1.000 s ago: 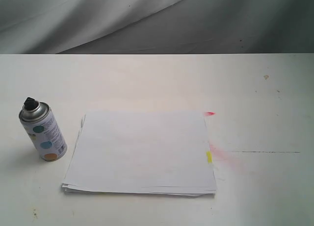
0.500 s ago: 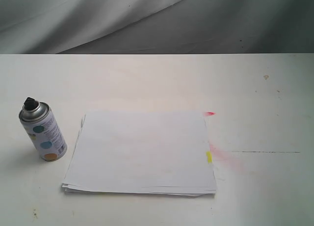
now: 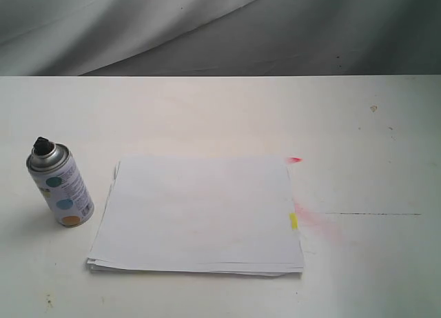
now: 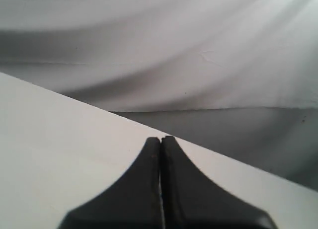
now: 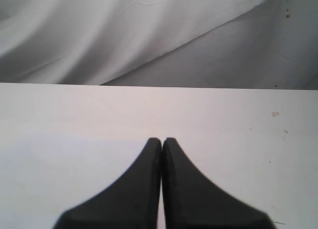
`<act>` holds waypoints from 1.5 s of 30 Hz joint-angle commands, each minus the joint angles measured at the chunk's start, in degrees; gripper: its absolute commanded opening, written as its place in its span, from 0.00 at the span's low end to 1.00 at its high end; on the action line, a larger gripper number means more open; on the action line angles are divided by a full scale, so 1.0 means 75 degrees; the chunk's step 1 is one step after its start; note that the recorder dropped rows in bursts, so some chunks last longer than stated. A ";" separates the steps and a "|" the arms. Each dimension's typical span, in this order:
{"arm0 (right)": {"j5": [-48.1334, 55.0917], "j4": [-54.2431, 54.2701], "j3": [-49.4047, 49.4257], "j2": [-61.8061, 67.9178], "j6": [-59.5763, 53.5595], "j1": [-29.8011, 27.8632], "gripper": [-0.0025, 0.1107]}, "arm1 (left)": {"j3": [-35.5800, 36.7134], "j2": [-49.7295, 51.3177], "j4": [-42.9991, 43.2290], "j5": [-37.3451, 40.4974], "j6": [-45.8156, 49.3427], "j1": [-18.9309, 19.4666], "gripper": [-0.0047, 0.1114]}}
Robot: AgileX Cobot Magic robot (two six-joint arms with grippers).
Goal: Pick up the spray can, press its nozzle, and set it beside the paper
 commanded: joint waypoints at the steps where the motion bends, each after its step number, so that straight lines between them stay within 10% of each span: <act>1: 0.0013 -0.0014 0.0028 -0.0035 0.0009 -0.0007 0.02 | -0.0081 -0.0019 -0.0769 0.0460 -0.0248 -0.0043 0.04; 15: 0.0013 -0.0014 0.0028 -0.0035 0.0009 -0.0007 0.02 | -0.5619 0.3787 0.1085 0.6217 0.0840 -0.0043 0.04; 31: 0.0013 -0.0014 0.0028 -0.0035 0.0009 -0.0007 0.02 | -0.3996 0.4791 0.1368 0.3961 0.1110 -0.0043 0.04; 45: 0.0013 -0.0014 0.0028 -0.0035 0.0009 -0.0007 0.02 | -0.3123 0.5903 0.2811 0.2235 -0.1048 -0.1588 0.04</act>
